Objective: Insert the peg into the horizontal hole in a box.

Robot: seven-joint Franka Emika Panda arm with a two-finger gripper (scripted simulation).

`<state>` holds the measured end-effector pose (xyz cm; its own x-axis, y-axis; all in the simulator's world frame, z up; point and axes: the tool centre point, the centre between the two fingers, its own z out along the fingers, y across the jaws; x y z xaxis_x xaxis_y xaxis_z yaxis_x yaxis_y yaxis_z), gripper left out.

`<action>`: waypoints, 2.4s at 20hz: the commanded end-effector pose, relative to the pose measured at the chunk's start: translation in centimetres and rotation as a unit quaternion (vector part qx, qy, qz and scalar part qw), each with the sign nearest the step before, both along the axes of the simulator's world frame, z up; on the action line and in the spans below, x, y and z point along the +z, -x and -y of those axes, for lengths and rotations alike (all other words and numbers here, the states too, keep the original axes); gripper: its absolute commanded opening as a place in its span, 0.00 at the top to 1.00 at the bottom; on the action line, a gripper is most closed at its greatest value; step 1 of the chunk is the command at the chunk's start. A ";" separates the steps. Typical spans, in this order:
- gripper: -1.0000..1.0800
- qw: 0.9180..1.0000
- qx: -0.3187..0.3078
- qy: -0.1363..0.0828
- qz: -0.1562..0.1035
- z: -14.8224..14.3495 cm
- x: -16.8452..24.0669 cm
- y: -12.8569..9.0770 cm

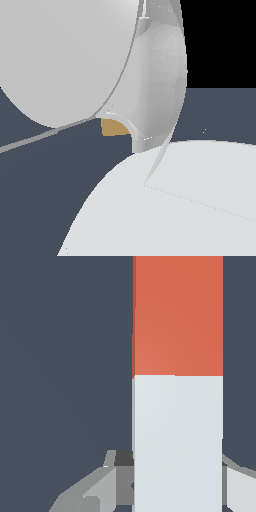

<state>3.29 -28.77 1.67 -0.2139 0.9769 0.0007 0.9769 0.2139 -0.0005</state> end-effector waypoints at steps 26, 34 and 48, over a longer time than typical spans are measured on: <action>1.00 1.000 0.004 0.000 0.000 -13.4 2.6 0.5; 1.00 1.000 0.006 0.000 0.000 -23.4 4.6 0.7; 1.00 1.000 0.008 0.000 0.000 -33.6 6.6 0.6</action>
<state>2.56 4.49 8.07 -0.2326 0.9726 0.0007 0.9726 0.2326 -0.0021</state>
